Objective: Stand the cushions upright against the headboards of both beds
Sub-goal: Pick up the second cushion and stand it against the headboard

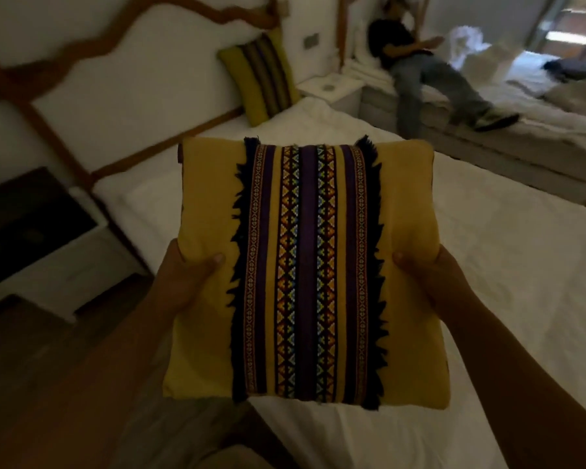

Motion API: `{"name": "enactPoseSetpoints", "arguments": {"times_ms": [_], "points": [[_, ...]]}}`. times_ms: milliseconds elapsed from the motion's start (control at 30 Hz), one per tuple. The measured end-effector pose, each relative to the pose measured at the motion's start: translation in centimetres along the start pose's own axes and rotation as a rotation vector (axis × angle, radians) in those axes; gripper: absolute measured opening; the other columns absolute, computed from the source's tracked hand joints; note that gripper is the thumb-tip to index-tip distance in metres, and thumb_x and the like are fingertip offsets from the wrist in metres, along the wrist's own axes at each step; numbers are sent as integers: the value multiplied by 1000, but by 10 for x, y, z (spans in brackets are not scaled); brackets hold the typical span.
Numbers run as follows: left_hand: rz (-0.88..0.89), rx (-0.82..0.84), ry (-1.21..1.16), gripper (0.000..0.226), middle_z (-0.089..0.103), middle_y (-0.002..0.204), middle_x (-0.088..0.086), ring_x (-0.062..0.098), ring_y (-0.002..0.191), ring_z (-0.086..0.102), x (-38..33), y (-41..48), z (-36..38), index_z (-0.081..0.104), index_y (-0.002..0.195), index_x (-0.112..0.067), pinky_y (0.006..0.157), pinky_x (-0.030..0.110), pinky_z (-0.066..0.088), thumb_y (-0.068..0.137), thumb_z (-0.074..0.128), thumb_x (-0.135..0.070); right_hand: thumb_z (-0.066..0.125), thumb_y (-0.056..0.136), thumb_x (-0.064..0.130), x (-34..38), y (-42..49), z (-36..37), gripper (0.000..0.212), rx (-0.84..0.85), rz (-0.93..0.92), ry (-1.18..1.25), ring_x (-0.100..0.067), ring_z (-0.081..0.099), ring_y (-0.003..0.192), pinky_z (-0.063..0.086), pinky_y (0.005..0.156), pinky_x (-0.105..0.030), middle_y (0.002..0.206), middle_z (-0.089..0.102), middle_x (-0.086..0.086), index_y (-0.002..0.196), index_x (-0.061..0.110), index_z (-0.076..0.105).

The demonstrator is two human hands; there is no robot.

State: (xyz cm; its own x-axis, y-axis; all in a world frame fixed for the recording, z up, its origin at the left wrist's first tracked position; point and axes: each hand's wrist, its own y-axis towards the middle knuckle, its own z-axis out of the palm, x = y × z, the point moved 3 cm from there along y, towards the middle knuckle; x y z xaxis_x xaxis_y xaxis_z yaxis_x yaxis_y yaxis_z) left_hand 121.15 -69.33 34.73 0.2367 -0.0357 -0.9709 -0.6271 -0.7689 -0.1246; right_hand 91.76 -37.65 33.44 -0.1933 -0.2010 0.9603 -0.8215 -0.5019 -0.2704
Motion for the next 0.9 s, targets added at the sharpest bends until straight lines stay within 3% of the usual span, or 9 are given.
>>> {"name": "enactPoseSetpoints", "arguments": {"times_ms": [67, 133, 200, 333, 433, 567, 633, 767, 900], "points": [[-43, -76, -27, 40, 70, 89, -38, -12, 79, 69, 7, -7, -47, 62, 86, -70, 54, 10, 54, 78, 78, -35, 89, 48, 57, 13, 10, 50, 73, 82, -30, -22, -20, 76, 82, 62, 60, -38, 104, 75, 2, 113, 35, 63], [-52, -169, -42, 47, 67, 86, -43, -17, 76, 66, 12, -15, -95, 57, 84, -75, 50, 7, 51, 80, 79, -34, 89, 54, 55, 23, 19, 103, 85, 160, -63, -54, -27, 73, 94, 62, 75, -49, 114, 72, -2, 128, 27, 59], [-66, -260, -37, 47, 68, 88, -40, -15, 76, 67, 22, -20, -146, 55, 90, -73, 51, 8, 51, 80, 80, -33, 90, 60, 50, 34, 26, 160, 86, 224, -83, -69, -28, 71, 100, 61, 79, -52, 118, 70, -3, 134, 24, 56], [-68, -412, -45, 70, 60, 118, -17, 10, 101, 62, 42, -19, -247, 45, 135, -40, 82, 35, 53, 74, 81, -41, 90, 62, 45, 51, 34, 277, 78, 299, -122, -73, -23, 71, 99, 60, 69, -38, 114, 71, 4, 131, 29, 58], [-96, -461, -42, 87, 55, 139, -3, 24, 120, 59, 56, -16, -324, 36, 147, -30, 97, 51, 50, 74, 81, -43, 89, 55, 50, 60, 36, 365, 84, 362, -143, -78, -22, 73, 97, 61, 66, -36, 114, 72, 3, 130, 28, 59], [-64, -550, -62, 69, 65, 112, -22, 6, 95, 67, 67, -17, -405, 46, 127, -53, 81, 37, 57, 69, 82, -51, 90, 60, 42, 73, 39, 467, 69, 454, -159, -80, -23, 73, 97, 62, 75, -45, 114, 74, 1, 123, 32, 63], [-63, -593, -49, 81, 60, 107, -25, 2, 90, 62, 72, -14, -438, 41, 133, -49, 73, 31, 54, 63, 81, -58, 89, 61, 39, 79, 41, 506, 59, 478, -160, -67, -19, 75, 90, 62, 65, -37, 106, 76, 4, 115, 36, 66], [-108, -642, -40, 99, 55, 134, -8, 22, 112, 60, 82, 5, -487, 32, 147, -35, 89, 50, 55, 65, 82, -59, 87, 61, 38, 93, 50, 566, 49, 520, -171, -56, -8, 75, 81, 59, 56, -23, 96, 77, 14, 105, 43, 65], [-120, -660, -58, 99, 53, 111, -19, 7, 94, 59, 89, 41, -511, 31, 146, -34, 64, 27, 51, 64, 81, -58, 87, 64, 35, 101, 76, 605, 49, 534, -171, -52, -9, 75, 85, 60, 59, -25, 98, 77, 13, 107, 41, 65]]}}
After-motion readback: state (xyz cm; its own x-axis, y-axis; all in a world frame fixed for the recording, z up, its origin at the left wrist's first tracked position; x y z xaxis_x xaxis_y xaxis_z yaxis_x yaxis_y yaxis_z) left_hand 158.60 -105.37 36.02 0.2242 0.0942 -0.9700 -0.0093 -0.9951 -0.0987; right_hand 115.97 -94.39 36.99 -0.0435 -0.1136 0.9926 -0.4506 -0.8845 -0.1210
